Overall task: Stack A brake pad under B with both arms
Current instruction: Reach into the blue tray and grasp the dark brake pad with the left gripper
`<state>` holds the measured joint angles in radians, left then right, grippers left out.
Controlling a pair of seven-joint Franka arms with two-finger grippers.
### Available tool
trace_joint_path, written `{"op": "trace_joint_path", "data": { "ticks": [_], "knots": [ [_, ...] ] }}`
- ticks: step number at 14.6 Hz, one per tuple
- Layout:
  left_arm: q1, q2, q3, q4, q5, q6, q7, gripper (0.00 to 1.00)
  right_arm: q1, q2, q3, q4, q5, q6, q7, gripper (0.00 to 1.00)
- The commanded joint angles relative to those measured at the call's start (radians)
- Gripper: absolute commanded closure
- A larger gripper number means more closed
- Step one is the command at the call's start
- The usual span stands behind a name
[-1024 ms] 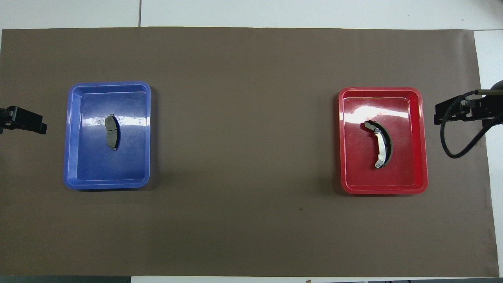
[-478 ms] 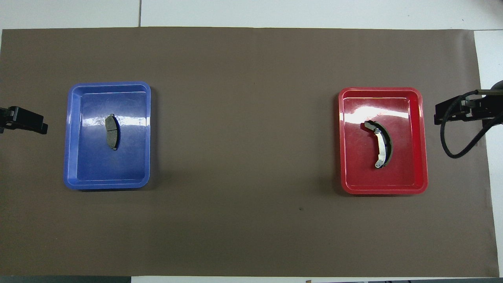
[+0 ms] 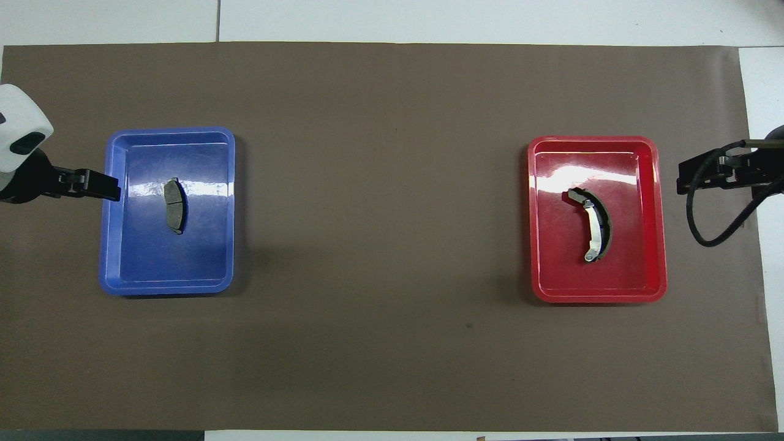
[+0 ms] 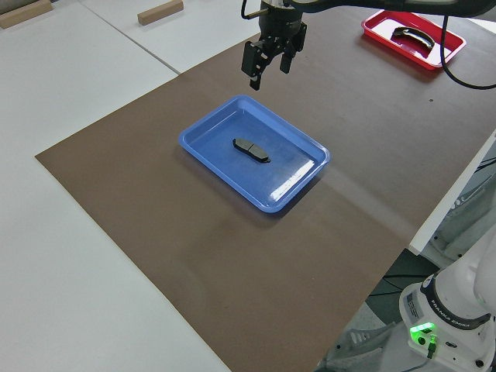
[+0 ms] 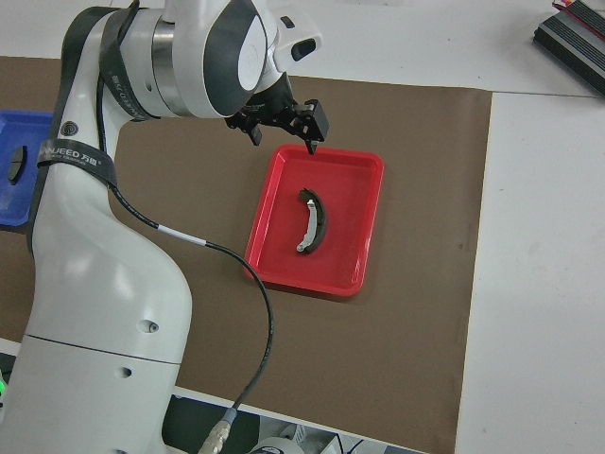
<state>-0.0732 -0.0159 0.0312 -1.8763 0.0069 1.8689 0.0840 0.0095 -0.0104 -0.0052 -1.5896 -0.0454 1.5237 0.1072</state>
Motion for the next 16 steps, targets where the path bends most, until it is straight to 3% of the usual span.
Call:
{"op": "trace_joint_path", "data": {
  "ticks": [1,9,16],
  "knots": [
    [-0.025,-0.013,0.006,-0.160,-0.008,0.188,-0.040,0.05,-0.011,0.000,0.005,0.000,-0.005,0.012,-0.021,0.00],
    [-0.026,0.132,0.007,-0.360,-0.008,0.554,-0.116,0.05,-0.011,-0.002,0.005,-0.003,-0.007,0.012,-0.021,0.00],
    [-0.017,0.232,0.007,-0.363,-0.008,0.680,-0.133,0.04,-0.013,-0.002,0.005,-0.004,-0.007,0.012,-0.021,0.00]
  ]
}}
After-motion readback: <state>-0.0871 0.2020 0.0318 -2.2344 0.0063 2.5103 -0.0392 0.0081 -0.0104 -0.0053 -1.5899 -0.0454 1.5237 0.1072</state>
